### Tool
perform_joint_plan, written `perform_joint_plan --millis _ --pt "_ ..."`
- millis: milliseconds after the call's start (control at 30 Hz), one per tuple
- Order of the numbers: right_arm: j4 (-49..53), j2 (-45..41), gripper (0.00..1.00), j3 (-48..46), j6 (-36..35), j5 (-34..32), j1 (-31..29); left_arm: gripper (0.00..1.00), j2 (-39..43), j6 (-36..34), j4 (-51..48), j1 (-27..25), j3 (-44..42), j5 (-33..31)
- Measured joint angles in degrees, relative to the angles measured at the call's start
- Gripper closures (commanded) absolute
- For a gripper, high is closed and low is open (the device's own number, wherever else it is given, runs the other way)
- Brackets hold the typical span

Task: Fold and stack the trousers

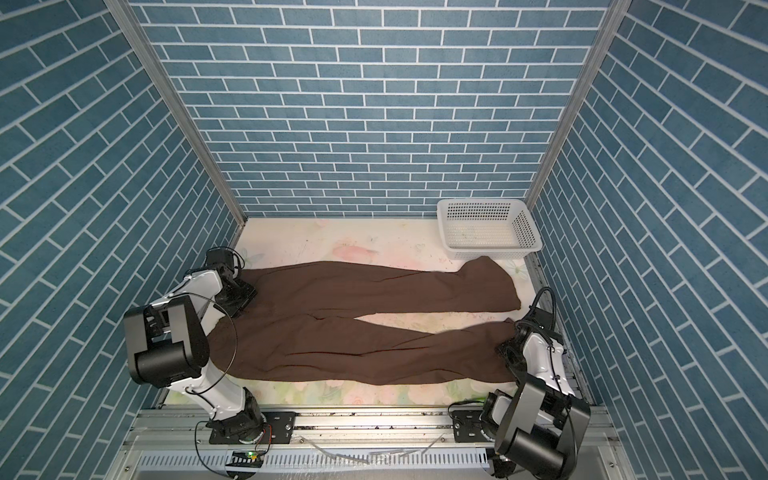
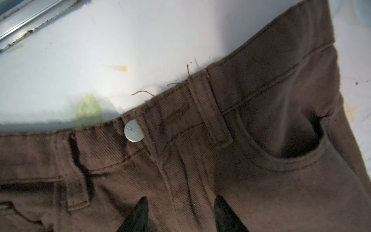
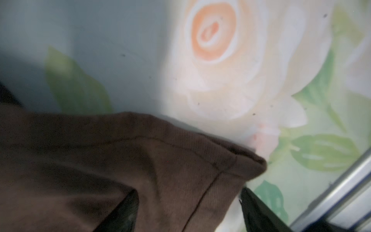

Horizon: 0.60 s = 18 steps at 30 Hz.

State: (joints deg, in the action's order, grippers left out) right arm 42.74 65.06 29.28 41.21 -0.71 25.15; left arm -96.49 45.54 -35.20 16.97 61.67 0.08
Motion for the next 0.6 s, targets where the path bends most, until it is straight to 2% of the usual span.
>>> perform_joint_plan --millis 100,133,333,567,600 --pt "-1.2 0.1 0.85 -0.1 0.5 -0.3 0.1 0.45 0.0 0.0 0.0 0.0 -0.2 0.0" --pt "-1.8 0.2 1.00 -0.1 0.6 -0.2 0.4 0.45 0.0 0.0 0.0 0.0 -0.2 0.0" --pt "-2.8 0.7 1.00 0.8 0.0 1.7 7.5 0.45 0.0 0.0 0.0 0.0 -0.2 0.0" --pt "0.9 -1.4 1.00 9.1 -2.3 0.4 19.7 0.46 0.0 0.0 0.0 0.0 -0.6 0.0" --pt "0.9 -1.7 0.96 9.6 -2.3 0.4 20.6 0.46 0.0 0.0 0.0 0.0 -0.7 0.0"
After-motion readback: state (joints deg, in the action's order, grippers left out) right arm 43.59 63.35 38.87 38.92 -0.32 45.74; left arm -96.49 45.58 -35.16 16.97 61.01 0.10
